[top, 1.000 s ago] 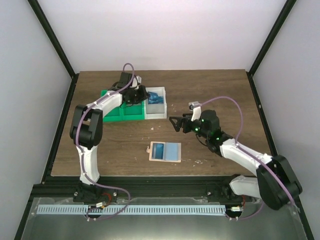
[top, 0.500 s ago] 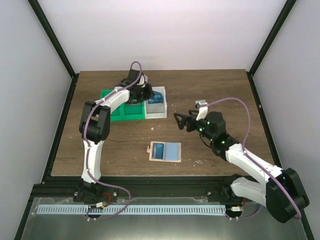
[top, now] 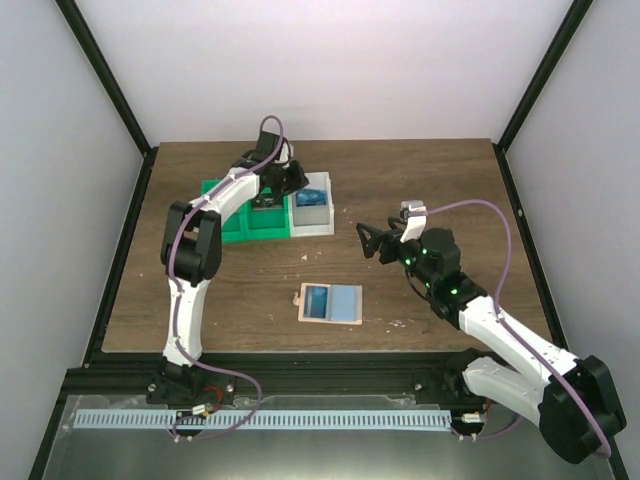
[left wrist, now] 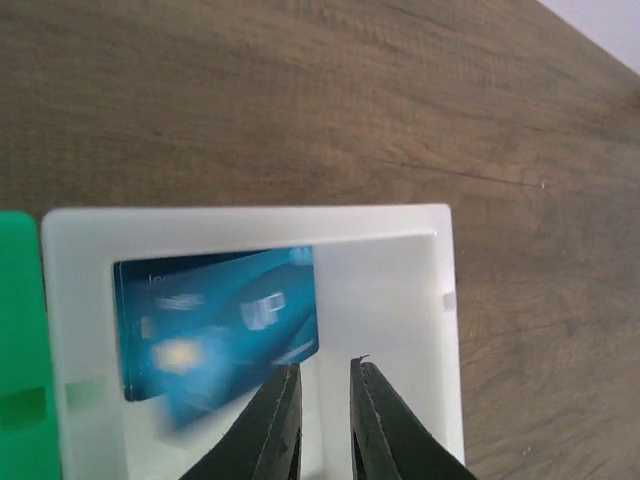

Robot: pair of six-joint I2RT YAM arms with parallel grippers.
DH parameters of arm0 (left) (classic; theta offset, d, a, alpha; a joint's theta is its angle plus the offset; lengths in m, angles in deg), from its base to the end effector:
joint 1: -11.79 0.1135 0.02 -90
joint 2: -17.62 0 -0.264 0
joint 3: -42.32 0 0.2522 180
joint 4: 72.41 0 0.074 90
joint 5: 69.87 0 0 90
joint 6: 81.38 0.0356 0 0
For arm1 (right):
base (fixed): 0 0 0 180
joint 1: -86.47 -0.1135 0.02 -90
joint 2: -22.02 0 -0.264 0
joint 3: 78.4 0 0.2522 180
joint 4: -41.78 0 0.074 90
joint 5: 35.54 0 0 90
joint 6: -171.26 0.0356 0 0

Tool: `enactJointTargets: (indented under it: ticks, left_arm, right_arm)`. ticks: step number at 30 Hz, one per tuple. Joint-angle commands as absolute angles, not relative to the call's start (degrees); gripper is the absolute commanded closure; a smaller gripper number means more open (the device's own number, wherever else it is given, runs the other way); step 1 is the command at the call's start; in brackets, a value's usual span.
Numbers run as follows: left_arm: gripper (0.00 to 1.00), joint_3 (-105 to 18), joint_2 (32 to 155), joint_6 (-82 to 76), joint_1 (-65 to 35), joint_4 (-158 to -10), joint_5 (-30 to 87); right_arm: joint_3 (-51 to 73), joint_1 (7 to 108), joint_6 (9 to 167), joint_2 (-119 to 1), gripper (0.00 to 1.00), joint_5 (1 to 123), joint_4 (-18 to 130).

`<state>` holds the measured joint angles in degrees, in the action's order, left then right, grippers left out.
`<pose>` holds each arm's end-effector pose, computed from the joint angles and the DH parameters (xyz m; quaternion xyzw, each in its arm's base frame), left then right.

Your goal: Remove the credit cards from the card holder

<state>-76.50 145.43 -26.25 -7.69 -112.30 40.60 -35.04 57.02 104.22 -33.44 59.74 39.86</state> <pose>0.4687 -0.1790 0.2018 -0.0615 0.9215 -0.3058 0.2315 0.1940 0.1133 0.2588 -0.0729 0.7633 0.3147 0.5594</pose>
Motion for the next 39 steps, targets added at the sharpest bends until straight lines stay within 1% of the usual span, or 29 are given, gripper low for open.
enactJointTargets:
  ticks: [1, 8, 11, 15, 18, 21, 26, 28, 29, 30, 31, 34, 36, 38, 39]
  left_arm:
    - [0.82, -79.46, 147.7, -25.08, -7.72, -113.32, 39.02]
    - [0.82, -80.39, 148.0, -25.29, -7.72, -112.75, 38.47]
    - [0.8, -80.47, 146.81, -25.22, -7.72, -112.61, 38.84]
    - [0.74, -78.07, 142.12, -24.68, -7.94, -111.57, 39.15]
    - [0.68, -75.48, 137.08, -23.67, -7.98, -111.27, 39.16]
    - [0.62, -70.59, 131.54, -22.72, -8.07, -110.15, 39.62]
    - [0.57, -62.38, 122.64, -19.79, -8.18, -109.94, 39.6]
    - [0.54, -58.29, 118.89, -18.69, -8.25, -109.91, 39.57]
    - [0.51, -56.04, 117.14, -18.37, -8.25, -109.51, 39.93]
    - [0.49, -53.53, 115.26, -18.14, -8.24, -109.16, 40.4]
    - [0.5, -51.16, 113.4, -18.06, -8.24, -108.73, 41.11]
    - [0.61, -42.9, 107.74, -18.28, -8.7, -106.37, 44.57]
    - [0.66, -37.47, 103.9, -19.03, -9.28, -104.38, 46.92]
    - [0.72, -32.88, 100.37, -19.5, -9.88, -102.95, 49.32]
    - [0.78, -30.85, 98.89, -19.95, -10.17, -102.35, 50.19]
  right_arm:
    - [-34.87, 56.68, 103.86, -31.99, 0.0, 58.94, 41.04]
    - [-34.75, 56.72, 103.43, -30.21, 0.0, 57.97, 42.05]
    - [-34.64, 56.68, 103.36, -30.43, 0.0, 58.78, 42.67]
    - [-34.39, 56.68, 107.77, -30.65, 0.0, 56.76, 44.75]
    - [-32.72, 56.8, 111.97, -31.88, 0.0, 55.34, 49.57]
    - [-30.4, 56.85, 111.05, -33.65, 0.0, 59.61, 54.04]
    - [-30.49, 56.8, 114.16, -34.83, 0.02, 67.84, 58.09]
    - [-30.71, 56.77, 115.04, -35.14, 0.06, 70.05, 60.35]
    - [-30.96, 56.77, 115.51, -35.14, 0.1, 70.67, 61.41]
    - [-31.35, 56.75, 116.06, -35.0, 0.14, 71.12, 62.1]
    - [-31.88, 56.69, 116.75, -34.67, 0.19, 71.83, 62.32]
    - [-34.06, 56.43, 119.08, -33.81, 0.39, 75.22, 61.5]
    - [-35.41, 55.86, 120.82, -34.04, 0.51, 78.46, 60.37]
    - [-36.18, 54.01, 122.47, -35.32, 0.6, 79.03, 59.42]
    - [-36.29, 52.42, 123.01, -36.01, 0.63, 78.4, 59.1]
